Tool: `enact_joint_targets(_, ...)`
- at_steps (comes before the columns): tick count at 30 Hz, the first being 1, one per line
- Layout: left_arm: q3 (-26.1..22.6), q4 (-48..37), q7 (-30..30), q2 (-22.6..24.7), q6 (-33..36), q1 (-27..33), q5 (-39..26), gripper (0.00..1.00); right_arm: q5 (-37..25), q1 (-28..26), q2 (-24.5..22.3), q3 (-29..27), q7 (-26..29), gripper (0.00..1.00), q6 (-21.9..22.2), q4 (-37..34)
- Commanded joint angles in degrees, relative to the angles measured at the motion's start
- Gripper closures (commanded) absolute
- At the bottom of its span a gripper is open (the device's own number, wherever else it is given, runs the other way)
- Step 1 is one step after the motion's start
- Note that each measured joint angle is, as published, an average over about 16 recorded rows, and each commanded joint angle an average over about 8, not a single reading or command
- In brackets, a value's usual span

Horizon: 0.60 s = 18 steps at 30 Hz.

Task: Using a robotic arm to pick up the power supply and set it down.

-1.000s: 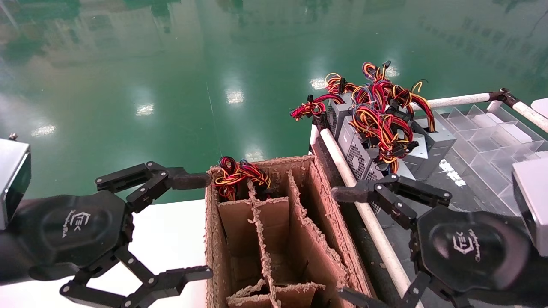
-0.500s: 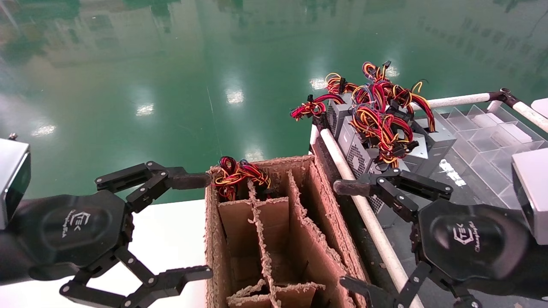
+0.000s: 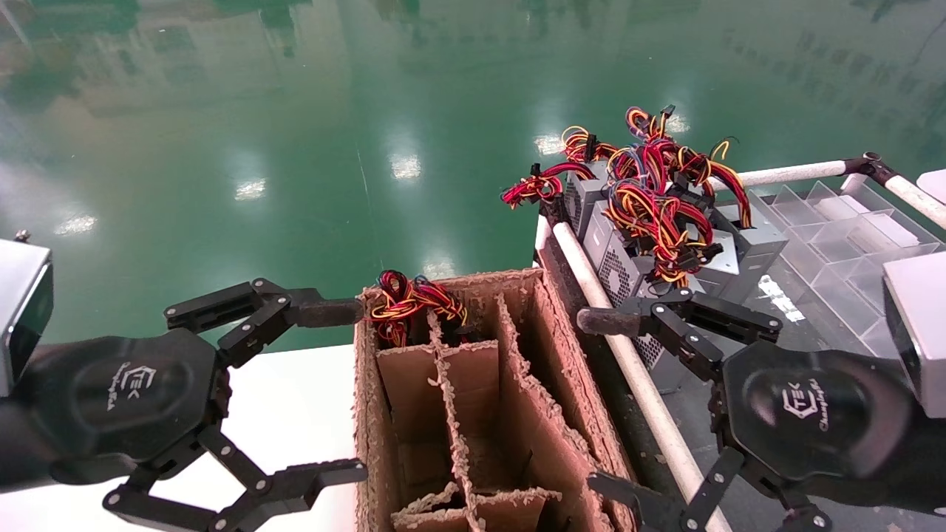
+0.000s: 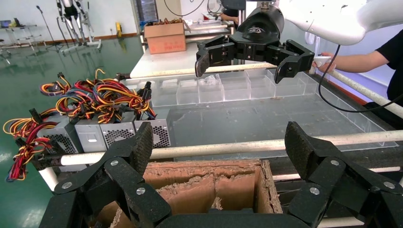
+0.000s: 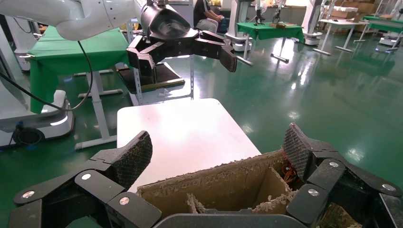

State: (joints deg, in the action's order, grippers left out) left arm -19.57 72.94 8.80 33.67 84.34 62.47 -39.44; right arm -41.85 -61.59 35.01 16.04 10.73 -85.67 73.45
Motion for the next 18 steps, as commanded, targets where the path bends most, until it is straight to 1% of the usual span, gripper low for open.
enact_joint_targets(1,0.0,0.0,0.0,0.0,0.0,0.0,0.0,0.00,0.0,0.0,0.0,0.0,0.0,0.00,0.0,0.0)
enact_joint_targets(18,0.0,0.0,0.0,0.0,0.0,0.0,0.0,0.00,0.0,-0.1,0.1,0.1,-0.1,0.00,0.0,-0.2)
